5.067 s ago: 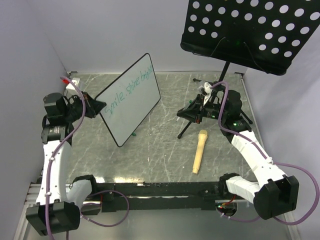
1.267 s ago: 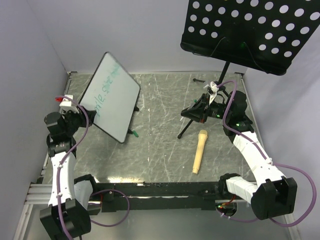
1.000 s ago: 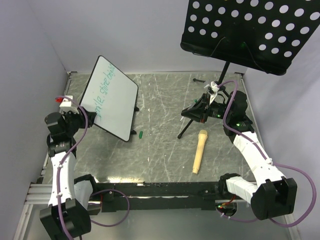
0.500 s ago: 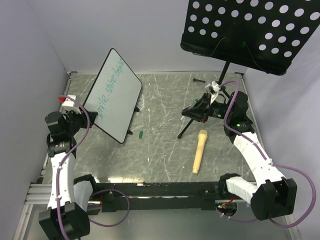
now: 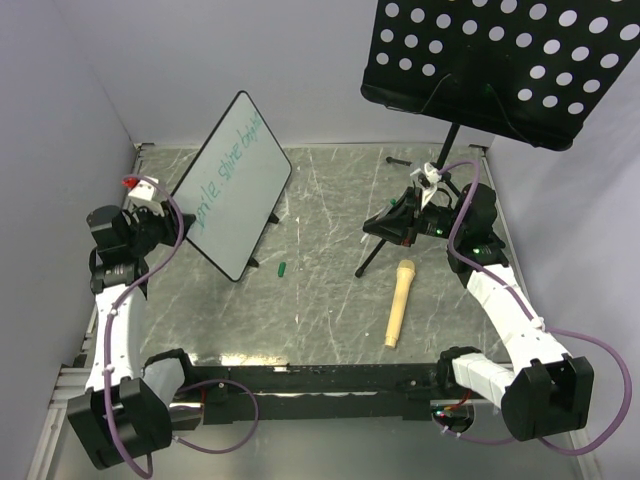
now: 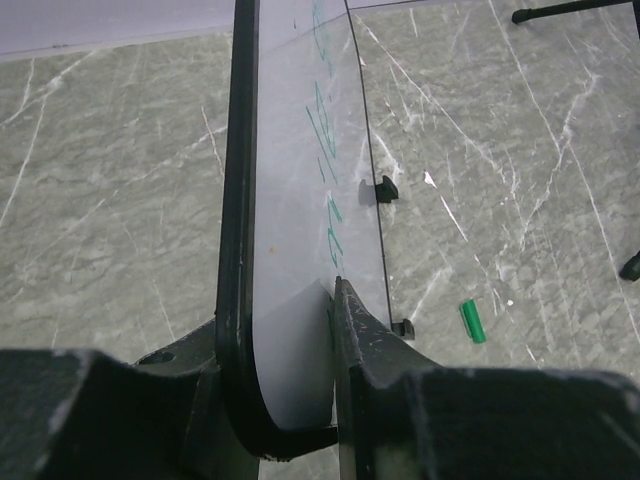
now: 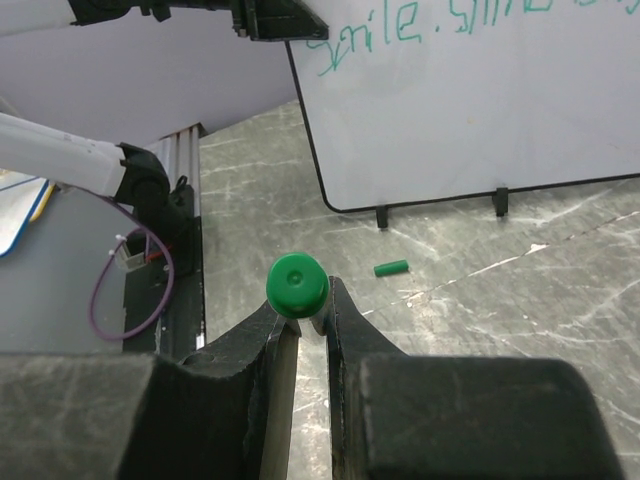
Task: Write a sentence on the whiteboard
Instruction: Put down the whiteboard on the whiteboard stand.
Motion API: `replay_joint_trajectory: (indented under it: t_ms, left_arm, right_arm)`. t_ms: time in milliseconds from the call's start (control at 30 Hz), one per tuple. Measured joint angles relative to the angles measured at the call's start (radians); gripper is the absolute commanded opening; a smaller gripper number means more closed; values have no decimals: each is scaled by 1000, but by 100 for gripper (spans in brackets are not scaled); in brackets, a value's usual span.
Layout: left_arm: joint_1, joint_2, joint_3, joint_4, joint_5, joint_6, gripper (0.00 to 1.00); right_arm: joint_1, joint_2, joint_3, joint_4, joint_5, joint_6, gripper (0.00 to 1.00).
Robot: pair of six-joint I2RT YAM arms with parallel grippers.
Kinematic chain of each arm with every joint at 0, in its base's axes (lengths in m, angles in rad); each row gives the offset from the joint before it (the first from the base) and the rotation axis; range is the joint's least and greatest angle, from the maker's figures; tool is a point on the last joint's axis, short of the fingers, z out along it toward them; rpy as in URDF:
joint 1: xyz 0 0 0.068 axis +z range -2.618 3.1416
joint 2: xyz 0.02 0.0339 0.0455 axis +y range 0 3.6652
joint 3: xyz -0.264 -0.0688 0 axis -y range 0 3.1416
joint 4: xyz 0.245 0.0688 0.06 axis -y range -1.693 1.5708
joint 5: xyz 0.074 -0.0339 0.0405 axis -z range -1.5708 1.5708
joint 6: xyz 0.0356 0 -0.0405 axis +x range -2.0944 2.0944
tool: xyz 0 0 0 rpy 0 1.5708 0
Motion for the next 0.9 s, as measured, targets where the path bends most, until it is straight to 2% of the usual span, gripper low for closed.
replay_joint_trajectory:
  t_ms: [167,267,300,367,667,900]
  left_arm:
    - [0,28,0,32,8,10,35]
    - [10,45,-11,62,-3,21,31]
    - [17,47,-20,78,-2,19,16]
    - [29,44,-38,105,5,10,1]
    - [26,0,-44,79,6,24,1]
    - [8,-126,-45,-54,-11,94,1]
  right_arm:
    - [0,0,0,7,-7,8,0]
    - [0,0,0,8,-11,11,0]
    - [0,0,0,9,-12,13,0]
    - [-2,0,0,14,-17,16,0]
    - [-5,0,-5,39,-26,39,0]
    - [-13,-8,-19,71,-37,70,0]
